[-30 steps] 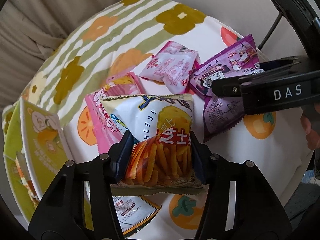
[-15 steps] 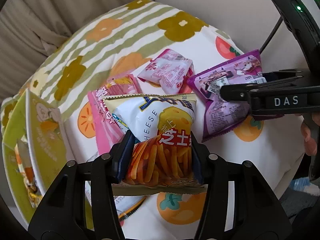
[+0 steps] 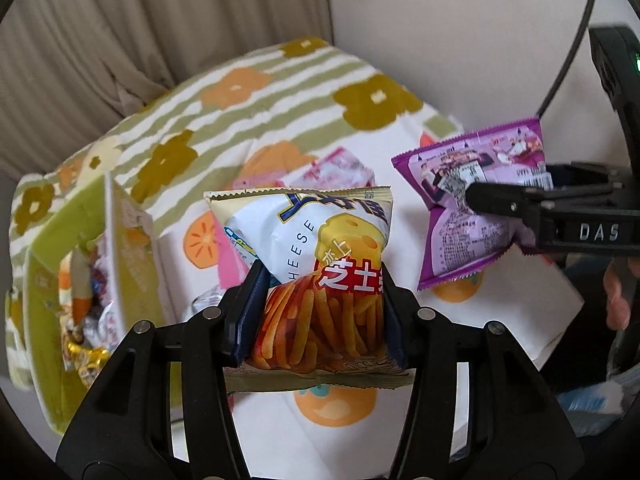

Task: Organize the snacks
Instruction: 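Grasp the white cheese-stick bag with the left tool while the right tool grasps the purple cartoon bag, then carry both bags into the green box and open both tools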

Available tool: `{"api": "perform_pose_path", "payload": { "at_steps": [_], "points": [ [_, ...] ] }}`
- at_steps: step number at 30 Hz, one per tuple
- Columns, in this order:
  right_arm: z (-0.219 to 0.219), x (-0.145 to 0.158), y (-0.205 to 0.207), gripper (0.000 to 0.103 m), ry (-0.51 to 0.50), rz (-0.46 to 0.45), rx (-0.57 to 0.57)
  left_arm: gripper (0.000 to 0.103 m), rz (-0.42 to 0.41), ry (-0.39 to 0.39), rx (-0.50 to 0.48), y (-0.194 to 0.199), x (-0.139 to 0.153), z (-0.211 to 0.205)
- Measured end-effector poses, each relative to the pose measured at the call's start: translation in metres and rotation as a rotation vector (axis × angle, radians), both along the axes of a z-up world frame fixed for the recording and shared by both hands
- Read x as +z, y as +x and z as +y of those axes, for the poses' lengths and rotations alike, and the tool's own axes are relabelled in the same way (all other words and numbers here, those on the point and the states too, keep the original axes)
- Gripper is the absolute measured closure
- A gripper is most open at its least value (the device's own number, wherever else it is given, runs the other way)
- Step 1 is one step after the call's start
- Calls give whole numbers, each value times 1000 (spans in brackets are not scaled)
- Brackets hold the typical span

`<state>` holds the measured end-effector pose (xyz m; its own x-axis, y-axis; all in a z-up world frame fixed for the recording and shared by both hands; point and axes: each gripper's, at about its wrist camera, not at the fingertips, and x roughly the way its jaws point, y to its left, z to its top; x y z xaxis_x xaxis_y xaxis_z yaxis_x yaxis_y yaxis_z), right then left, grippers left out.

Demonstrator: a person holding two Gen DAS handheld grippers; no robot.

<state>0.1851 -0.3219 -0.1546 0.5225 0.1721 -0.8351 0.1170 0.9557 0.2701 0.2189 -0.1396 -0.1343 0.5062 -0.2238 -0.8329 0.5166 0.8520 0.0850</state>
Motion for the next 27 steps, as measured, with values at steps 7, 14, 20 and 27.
{"api": "perform_pose_path", "payload": {
  "at_steps": [7, 14, 20, 27],
  "points": [
    [23, 48, -9, 30, 0, -136, 118, 55, -60, -98, 147, -10, 57, 49],
    [71, 78, 2, 30, 24, -228, 259, 55, -120, -108, 301, -11, 86, 120],
    [126, 92, 17, 30, 41, -260, 350, 55, -131, -129, 410, -2, 92, 195],
    [195, 99, 42, 30, 60, -259, 396, 55, -89, -139, 475, 17, 82, 282]
  ]
}}
